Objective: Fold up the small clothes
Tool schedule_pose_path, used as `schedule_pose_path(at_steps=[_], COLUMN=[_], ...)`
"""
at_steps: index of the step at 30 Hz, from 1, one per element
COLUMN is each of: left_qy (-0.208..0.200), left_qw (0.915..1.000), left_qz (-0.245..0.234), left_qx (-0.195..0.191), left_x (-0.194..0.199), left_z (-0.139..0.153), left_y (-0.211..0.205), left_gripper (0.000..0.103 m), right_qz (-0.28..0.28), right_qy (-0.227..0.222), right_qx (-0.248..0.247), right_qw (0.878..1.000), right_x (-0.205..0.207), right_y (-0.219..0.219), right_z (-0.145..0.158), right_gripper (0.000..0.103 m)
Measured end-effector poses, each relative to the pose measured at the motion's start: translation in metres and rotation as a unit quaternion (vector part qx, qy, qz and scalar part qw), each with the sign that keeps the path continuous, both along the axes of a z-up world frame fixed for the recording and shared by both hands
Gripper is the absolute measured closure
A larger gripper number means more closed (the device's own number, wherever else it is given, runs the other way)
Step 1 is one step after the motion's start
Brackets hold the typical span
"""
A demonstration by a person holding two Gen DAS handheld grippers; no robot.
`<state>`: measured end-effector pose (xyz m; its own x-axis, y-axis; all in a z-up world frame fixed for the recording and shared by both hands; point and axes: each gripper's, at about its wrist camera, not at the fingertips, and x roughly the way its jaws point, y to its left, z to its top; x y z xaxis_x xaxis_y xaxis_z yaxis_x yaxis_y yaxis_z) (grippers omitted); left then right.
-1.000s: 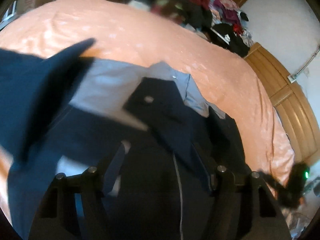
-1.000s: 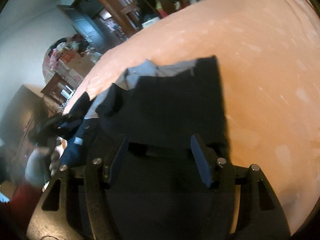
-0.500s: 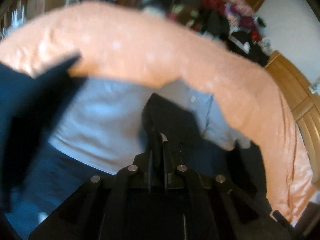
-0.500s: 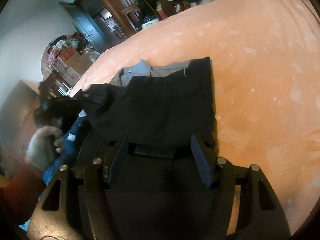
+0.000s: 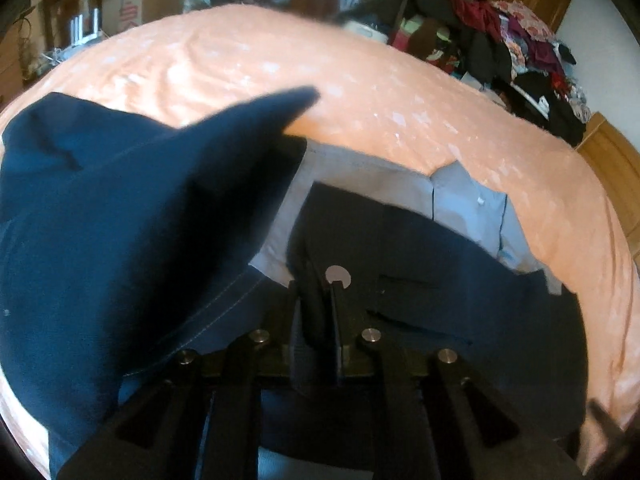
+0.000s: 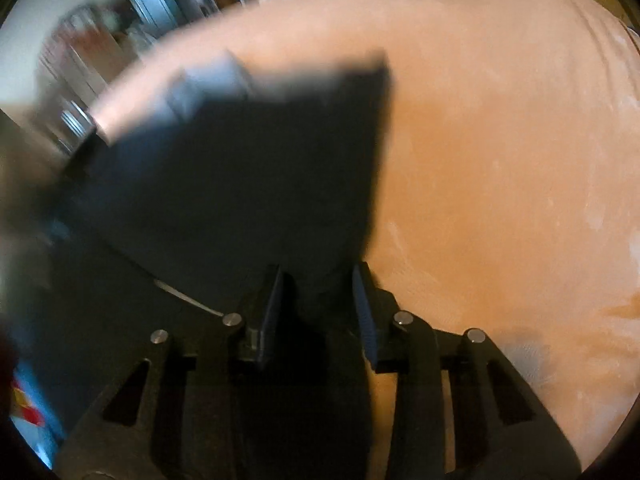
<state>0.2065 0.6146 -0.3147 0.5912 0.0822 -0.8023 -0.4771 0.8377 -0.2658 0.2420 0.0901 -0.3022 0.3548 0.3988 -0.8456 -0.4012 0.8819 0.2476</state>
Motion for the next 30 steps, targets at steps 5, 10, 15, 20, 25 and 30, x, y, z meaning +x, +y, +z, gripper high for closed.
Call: schedule_pose_path(at_steps=[5, 10, 15, 20, 25, 30], left_qy=[-0.047, -0.115, -0.098, -0.059, 0.01, 0.027], left_qw=[0.9965, 0.989, 0.9825, 0.9754, 0.9775, 0.9835], left_qz=[0.013, 0.061, 0.151, 0.188, 0.177, 0.169], left_qx=[-0.068, -0.071, -0.046, -0.098, -0.114, -0.06], left_x=[-0.037, -0.109, -0.171, -0.167, -0.125, -0.091], left_z=[0.025, 0.067, 0.079, 0.052, 0.006, 0.001], left_y=[0.028, 0.095, 0.22, 0.329, 0.368, 0.373], left_gripper=[0.085, 0.06, 0.038, 0.028, 0.028, 0.021], right_qz=[-0.027, -0.002, 0.001, 0.022, 0.033, 0.035], right_qy=[-0.029, -0.057, -0.049, -0.045, -0.033, -0.026], right_qx=[0.03, 0.05, 0.072, 0.064, 0.056, 0.053], right_qw=[0.999, 0.997, 0.996, 0.997, 0.997, 0.998], right_x=[-0.019, -0.03, -0.036, -0.045, -0.046, -0.05], right_y=[-0.019, 0.003, 0.027, 0.064, 0.09, 0.1], right_z=[0.029, 0.051, 0.06, 0.06, 0.052, 0.047], right_gripper=[0.068, 0.068, 0.057, 0.05, 0.05, 0.05])
